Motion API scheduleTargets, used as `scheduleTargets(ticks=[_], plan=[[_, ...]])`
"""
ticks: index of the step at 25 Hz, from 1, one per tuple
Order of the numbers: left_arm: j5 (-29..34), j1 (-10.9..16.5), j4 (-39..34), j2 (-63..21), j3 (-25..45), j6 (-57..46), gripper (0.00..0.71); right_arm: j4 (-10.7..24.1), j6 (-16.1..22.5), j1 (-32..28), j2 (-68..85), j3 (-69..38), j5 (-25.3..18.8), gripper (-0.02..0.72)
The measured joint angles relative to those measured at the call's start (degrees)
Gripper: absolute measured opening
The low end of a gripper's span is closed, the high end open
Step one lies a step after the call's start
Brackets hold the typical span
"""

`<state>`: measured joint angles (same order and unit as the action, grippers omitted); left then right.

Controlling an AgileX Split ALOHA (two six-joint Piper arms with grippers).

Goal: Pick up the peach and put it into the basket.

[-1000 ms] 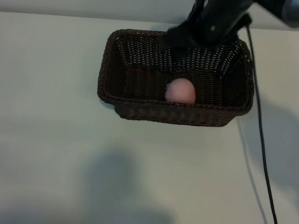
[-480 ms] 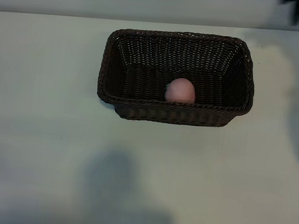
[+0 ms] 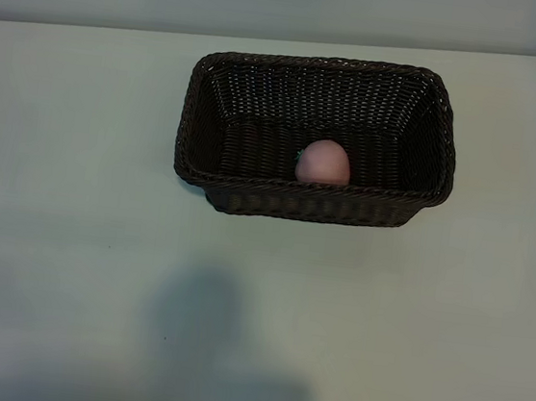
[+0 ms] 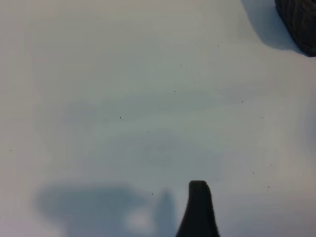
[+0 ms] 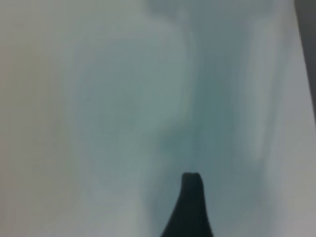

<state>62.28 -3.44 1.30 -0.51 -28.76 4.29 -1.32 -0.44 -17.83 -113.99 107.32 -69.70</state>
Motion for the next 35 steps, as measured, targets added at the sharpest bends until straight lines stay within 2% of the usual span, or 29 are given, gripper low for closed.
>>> scheduleTargets(ticks=[5, 11, 24, 29, 35], plan=[[0.0, 0.0, 0.0, 0.0, 0.0, 0.0, 0.575, -1.8, -0.2, -0.1, 10.6, -9.2, -0.1, 0.595], [0.0, 0.0, 0.0, 0.0, 0.0, 0.0, 0.575, -1.9, -0.3, -0.1, 29.2, -19.1, -0.2, 0.595], [0.0, 0.0, 0.0, 0.0, 0.0, -0.1, 0.575, -3.0, -1.5, 0.0, 81.9, -34.0, 0.4, 0.595], [0.0, 0.0, 0.0, 0.0, 0.0, -0.1, 0.575, -3.1, -1.7, 3.6, 94.0, -42.5, 3.1, 0.595], [0.0, 0.0, 0.0, 0.0, 0.0, 0.0, 0.575, -1.6, -1.7, 6.5, 106.9, -54.1, 3.6, 0.595]])
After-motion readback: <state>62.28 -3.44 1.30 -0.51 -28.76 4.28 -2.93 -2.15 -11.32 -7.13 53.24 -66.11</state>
